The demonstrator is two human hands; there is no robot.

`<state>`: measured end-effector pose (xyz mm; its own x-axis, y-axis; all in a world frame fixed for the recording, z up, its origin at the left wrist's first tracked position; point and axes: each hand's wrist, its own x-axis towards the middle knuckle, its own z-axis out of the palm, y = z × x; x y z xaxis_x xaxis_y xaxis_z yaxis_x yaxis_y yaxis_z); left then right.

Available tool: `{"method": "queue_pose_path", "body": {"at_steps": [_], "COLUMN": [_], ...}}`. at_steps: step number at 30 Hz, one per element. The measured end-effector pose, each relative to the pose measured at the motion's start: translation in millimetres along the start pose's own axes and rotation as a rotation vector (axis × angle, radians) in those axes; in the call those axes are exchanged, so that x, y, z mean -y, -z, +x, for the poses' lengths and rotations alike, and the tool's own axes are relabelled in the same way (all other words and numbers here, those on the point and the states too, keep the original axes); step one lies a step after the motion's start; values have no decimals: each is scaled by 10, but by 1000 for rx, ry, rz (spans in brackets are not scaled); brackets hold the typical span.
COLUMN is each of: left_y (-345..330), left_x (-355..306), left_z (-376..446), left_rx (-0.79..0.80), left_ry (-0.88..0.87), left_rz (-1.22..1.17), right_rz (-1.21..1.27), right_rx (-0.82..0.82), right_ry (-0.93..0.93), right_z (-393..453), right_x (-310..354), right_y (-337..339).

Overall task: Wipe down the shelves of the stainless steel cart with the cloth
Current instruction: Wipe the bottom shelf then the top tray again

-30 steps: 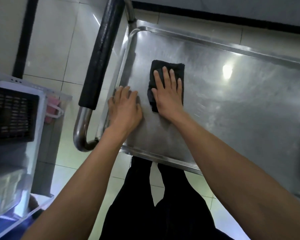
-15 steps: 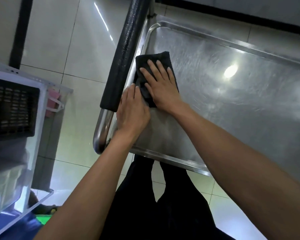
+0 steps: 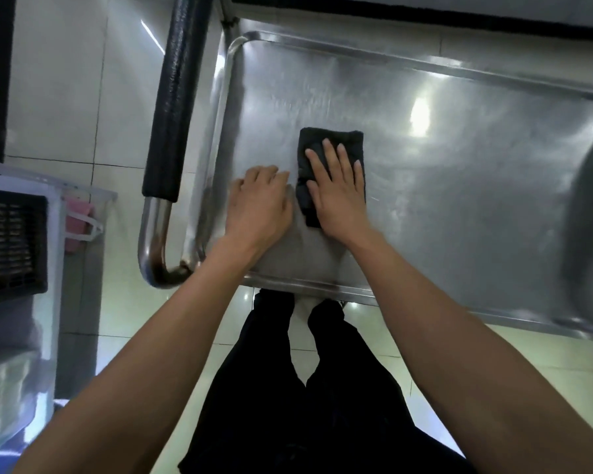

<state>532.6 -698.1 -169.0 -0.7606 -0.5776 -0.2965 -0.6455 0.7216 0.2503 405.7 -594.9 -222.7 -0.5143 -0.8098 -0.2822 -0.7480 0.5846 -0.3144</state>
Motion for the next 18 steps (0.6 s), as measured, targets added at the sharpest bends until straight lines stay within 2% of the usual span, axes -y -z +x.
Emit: {"method": "queue_pose_path", "body": {"at_steps": [10, 15, 18], "left_y": [-300, -422, -439], "left_x": [-1043, -1477, -1492], "left_z": [-121, -242, -305], "left_rx": [115, 135, 123], "left_ry": [-130, -161, -141], "left_rz": [78, 74, 59], "right_rz": [11, 4, 12], "right_rx": [-108, -84, -86], "right_ry": [-179, -150, -115], "right_z": [-752, -910, -978], "right_x": [-1259, -1415, -1449], "right_y": [160, 153, 143]}}
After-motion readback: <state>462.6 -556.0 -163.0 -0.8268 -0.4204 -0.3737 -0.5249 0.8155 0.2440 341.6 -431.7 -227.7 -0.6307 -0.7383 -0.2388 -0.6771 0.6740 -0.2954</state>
